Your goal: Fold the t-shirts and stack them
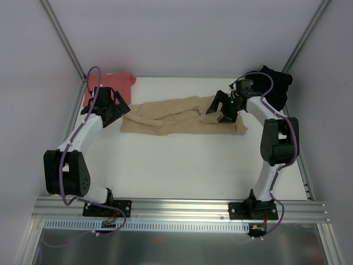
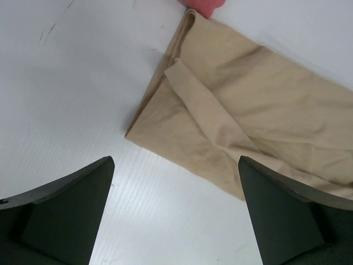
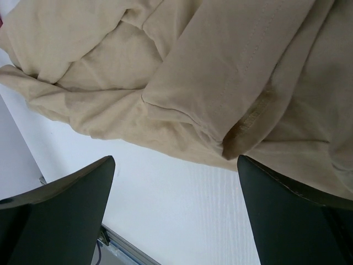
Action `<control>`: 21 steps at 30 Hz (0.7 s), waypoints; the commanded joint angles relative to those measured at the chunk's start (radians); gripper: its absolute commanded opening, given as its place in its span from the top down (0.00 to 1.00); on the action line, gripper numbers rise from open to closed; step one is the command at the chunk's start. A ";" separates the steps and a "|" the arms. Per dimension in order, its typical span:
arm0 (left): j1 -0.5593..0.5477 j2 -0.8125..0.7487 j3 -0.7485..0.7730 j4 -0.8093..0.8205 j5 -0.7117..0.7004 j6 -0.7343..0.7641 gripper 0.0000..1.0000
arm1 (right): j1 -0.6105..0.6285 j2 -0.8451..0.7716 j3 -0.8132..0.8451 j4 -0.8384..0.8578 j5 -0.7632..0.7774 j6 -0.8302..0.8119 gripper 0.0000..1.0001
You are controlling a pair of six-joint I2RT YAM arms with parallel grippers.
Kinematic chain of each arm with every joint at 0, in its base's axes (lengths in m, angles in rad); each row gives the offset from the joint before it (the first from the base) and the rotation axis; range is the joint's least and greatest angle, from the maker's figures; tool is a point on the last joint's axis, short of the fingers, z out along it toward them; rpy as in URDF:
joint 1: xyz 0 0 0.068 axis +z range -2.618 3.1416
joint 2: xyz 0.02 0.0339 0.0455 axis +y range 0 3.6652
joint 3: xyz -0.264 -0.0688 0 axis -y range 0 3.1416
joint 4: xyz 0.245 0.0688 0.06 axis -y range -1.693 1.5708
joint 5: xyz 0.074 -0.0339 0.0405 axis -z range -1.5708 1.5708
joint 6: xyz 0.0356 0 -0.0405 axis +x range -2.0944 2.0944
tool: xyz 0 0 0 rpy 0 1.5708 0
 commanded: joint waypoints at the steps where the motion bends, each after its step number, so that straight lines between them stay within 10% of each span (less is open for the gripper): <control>1: 0.006 -0.134 -0.047 0.019 0.040 0.004 0.01 | 0.004 0.026 0.014 0.037 -0.011 0.017 0.01; 9: 0.004 -0.261 -0.080 -0.012 0.071 0.021 0.01 | 0.009 0.069 0.016 0.037 0.004 0.005 0.08; 12: 0.004 -0.281 -0.094 -0.007 0.072 0.024 0.01 | 0.009 0.092 0.019 0.052 -0.019 0.011 0.39; 15: 0.004 -0.289 -0.106 -0.010 0.071 0.027 0.01 | 0.009 0.108 0.023 0.080 -0.045 0.031 0.92; 21: 0.004 -0.297 -0.126 -0.005 0.071 0.032 0.01 | 0.015 0.109 0.083 0.071 -0.040 0.045 1.00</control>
